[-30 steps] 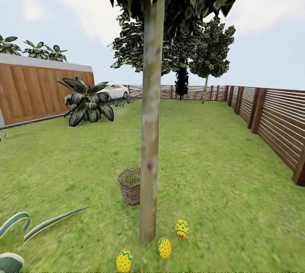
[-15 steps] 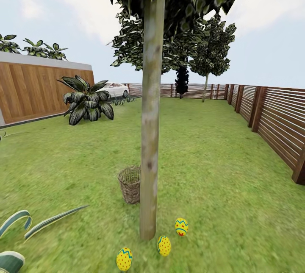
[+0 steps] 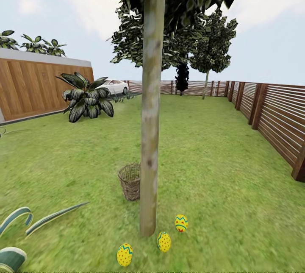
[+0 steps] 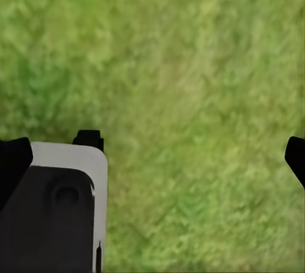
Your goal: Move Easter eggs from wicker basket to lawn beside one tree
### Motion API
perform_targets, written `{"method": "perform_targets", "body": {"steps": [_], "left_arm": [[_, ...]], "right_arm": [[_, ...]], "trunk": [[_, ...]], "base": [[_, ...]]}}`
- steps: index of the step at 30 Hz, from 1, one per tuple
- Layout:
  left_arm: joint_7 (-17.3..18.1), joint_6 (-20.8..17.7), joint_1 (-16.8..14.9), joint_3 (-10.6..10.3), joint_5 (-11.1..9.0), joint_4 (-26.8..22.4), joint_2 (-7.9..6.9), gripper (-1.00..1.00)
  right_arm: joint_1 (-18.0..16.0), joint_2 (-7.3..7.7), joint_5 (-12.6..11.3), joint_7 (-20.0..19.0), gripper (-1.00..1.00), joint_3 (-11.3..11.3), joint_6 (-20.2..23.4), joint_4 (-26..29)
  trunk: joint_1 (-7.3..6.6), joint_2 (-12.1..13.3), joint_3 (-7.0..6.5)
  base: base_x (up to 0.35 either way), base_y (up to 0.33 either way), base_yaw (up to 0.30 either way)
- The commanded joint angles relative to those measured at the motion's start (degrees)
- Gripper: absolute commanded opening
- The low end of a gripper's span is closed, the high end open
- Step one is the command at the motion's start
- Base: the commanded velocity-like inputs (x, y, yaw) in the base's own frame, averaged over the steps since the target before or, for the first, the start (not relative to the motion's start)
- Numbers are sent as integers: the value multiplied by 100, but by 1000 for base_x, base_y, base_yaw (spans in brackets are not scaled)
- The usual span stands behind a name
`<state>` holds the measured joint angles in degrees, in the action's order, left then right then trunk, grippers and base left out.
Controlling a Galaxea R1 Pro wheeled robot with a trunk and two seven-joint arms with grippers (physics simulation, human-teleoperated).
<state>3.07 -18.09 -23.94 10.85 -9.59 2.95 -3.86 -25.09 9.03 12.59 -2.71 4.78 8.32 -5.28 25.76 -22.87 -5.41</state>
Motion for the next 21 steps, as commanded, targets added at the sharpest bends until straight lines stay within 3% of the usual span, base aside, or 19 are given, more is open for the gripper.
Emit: {"method": "perform_targets", "body": {"steps": [1, 10, 21], "left_arm": [[10, -10, -5, -5, -60, 12, -2, 100], [10, -57, 32, -10, -59, 33, 9, 100], [10, -18, 672, -11, -60, 39, -6, 100]], "right_arm": [[-5, 6, 59, -11, 100, 49, 11, -7], [135, -12, 59, 6, 100, 41, -3, -8], [544, -56, 59, 14, 100, 41, -130, -8]], "trunk": [[2, -5, 10], [2, -5, 30], [2, -5, 31]], "base": [[0, 0, 0], [0, 0, 0], [0, 0, 0]]}}
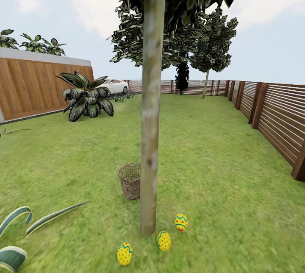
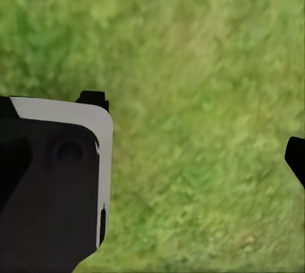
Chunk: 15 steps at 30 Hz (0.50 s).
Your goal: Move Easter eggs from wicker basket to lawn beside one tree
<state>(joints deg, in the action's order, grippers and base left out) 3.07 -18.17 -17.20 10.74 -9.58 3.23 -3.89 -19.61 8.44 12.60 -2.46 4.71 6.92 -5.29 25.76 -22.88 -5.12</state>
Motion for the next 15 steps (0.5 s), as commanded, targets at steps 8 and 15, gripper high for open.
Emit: {"method": "perform_targets", "body": {"steps": [8, 15], "left_arm": [[10, 131, 426, -2, -62, 15, 11, 100], [10, 146, 695, -2, -62, 15, 19, 100]], "right_arm": [[317, -32, 59, -16, 100, 47, -201, -7], [553, -43, 59, -17, 100, 47, -223, -7]], "trunk": [[3, -4, 1], [3, -4, 1]], "base": [[0, 0, 0], [0, 0, 0]]}}
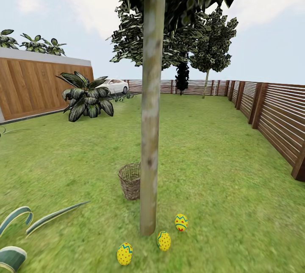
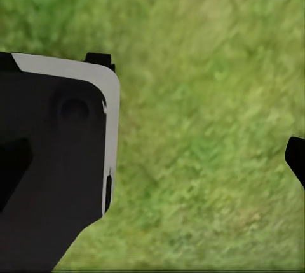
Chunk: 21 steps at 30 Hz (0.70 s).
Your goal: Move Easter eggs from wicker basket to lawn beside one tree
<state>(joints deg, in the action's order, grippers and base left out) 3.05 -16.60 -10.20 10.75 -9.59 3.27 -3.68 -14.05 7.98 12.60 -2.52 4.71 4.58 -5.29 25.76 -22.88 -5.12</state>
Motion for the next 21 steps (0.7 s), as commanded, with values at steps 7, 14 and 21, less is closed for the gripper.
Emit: {"method": "perform_targets", "body": {"steps": [7, 14, 21], "left_arm": [[11, -10, 154, -2, -60, 16, -50, 100], [5, -11, 388, -2, -60, 16, -38, 100], [7, -6, 733, -2, -60, 16, -17, 100]], "right_arm": [[392, -108, 51, -6, 100, 48, -357, -7], [757, -155, 50, -7, 100, 48, -426, -7], [1119, -157, 52, -4, 100, 50, -434, -14]], "trunk": [[2, -4, 2], [2, -4, 2], [2, -4, 2]], "base": [[0, 0, 0], [0, 0, 0], [0, 0, 0]]}}
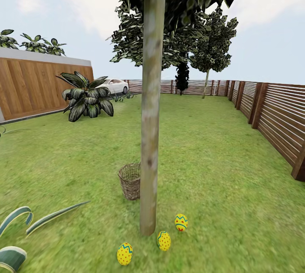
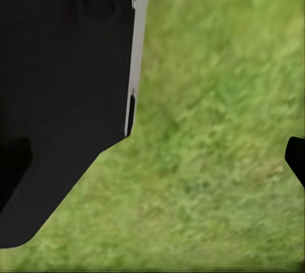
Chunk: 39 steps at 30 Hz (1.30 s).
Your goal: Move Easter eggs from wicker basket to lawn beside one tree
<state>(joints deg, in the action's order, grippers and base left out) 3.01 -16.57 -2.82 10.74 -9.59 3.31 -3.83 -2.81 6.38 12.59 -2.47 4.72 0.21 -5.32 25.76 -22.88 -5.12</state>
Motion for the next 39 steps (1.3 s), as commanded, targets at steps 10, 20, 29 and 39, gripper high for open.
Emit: {"method": "perform_targets", "body": {"steps": [10, 20, 29, 39], "left_arm": [[16, -8, 240, -2, -52, 12, 14, 100], [24, -26, 250, -9, -45, -35, 9, 100], [24, -22, 250, 16, -65, -72, -9, 100], [24, -22, 249, 21, -70, -76, 15, 100]], "right_arm": [[297, -3, 52, -8, 100, 48, 10, -30], [386, -134, 65, -9, 100, 38, 46, 12], [386, -155, 88, -84, 100, 12, 17, 5], [386, -163, 70, -78, 100, 19, 14, 5]], "trunk": [[2, -4, 2], [2, -4, 2], [2, -4, 35], [2, -4, 125]], "base": [[0, 0, 0], [0, 0, 0], [0, 0, 0], [0, 0, 0]]}}
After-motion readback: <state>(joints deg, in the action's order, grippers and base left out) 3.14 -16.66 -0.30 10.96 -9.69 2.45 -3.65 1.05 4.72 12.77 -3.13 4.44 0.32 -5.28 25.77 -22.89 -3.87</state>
